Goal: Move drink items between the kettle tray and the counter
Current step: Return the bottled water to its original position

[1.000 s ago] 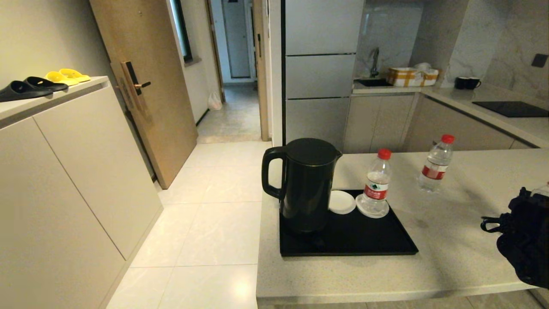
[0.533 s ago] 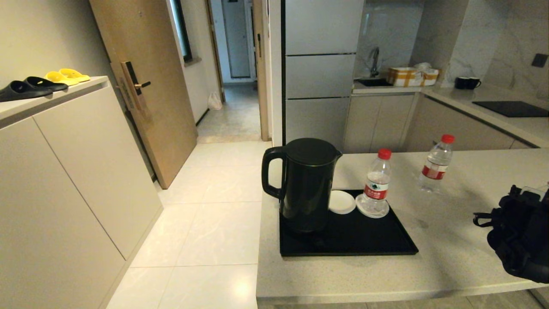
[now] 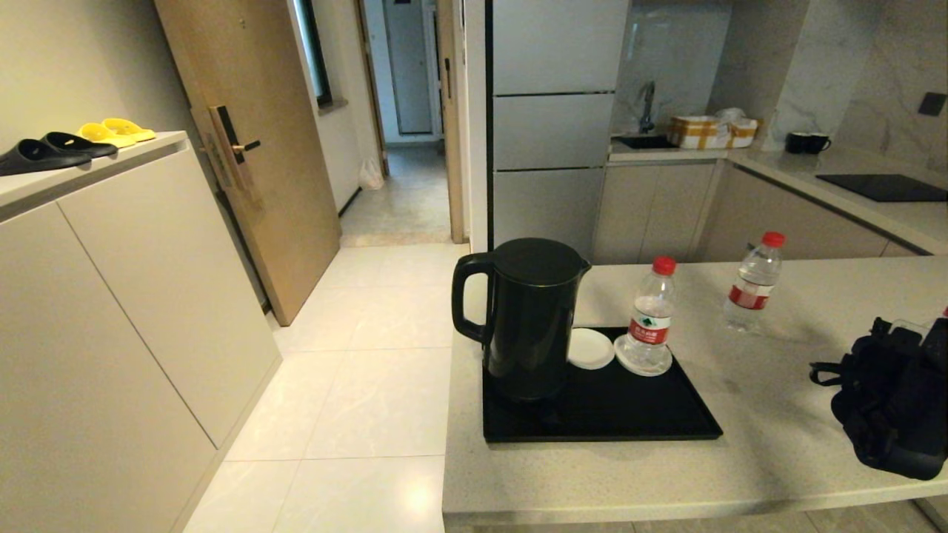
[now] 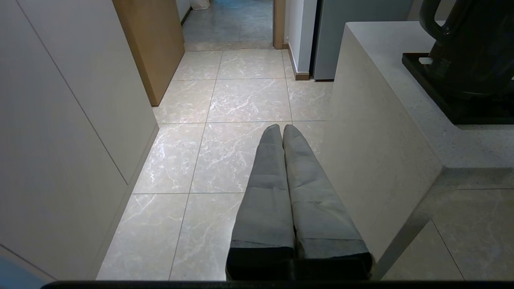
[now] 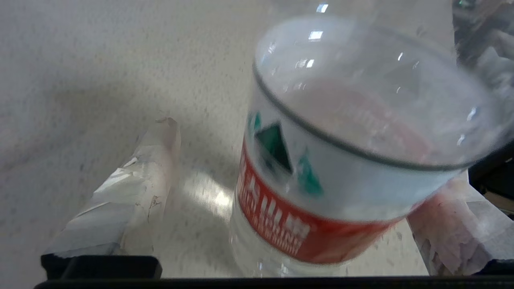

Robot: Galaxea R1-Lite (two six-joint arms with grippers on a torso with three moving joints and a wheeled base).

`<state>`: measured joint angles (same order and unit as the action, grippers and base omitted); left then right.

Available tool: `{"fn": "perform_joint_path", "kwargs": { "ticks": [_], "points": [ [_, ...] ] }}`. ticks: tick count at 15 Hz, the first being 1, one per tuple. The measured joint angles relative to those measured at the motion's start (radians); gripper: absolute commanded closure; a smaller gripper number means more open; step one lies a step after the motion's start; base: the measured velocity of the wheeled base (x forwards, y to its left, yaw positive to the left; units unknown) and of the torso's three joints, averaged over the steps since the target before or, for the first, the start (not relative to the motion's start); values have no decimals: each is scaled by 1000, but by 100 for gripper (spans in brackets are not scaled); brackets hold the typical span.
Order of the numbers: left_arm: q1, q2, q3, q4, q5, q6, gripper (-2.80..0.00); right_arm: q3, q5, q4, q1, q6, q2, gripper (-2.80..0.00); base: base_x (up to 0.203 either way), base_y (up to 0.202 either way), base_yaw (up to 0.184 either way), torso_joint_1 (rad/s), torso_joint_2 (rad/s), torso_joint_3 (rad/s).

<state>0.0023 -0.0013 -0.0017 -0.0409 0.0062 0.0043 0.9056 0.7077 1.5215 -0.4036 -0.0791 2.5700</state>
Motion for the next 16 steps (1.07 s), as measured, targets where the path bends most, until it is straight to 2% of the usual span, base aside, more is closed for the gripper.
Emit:
{"fn": "perform_joint_path", "kwargs": {
  "ticks": [1,12,14,16],
  "points": [
    [0,0,0,0,0,0,0,2,0,0,-1,0,0,0,0,0,0,0,0,0],
    [0,0,0,0,0,0,0,-49,-4,-3,3,0,-30,0,0,0,0,0,0,0],
    [0,0,0,0,0,0,0,-135,-18,-2,59,26,-109,0,0,0,0,0,0,0],
    [0,0,0,0,0,0,0,-228,-29,-4,229,52,-202,0,0,0,0,0,0,0]
  ]
}}
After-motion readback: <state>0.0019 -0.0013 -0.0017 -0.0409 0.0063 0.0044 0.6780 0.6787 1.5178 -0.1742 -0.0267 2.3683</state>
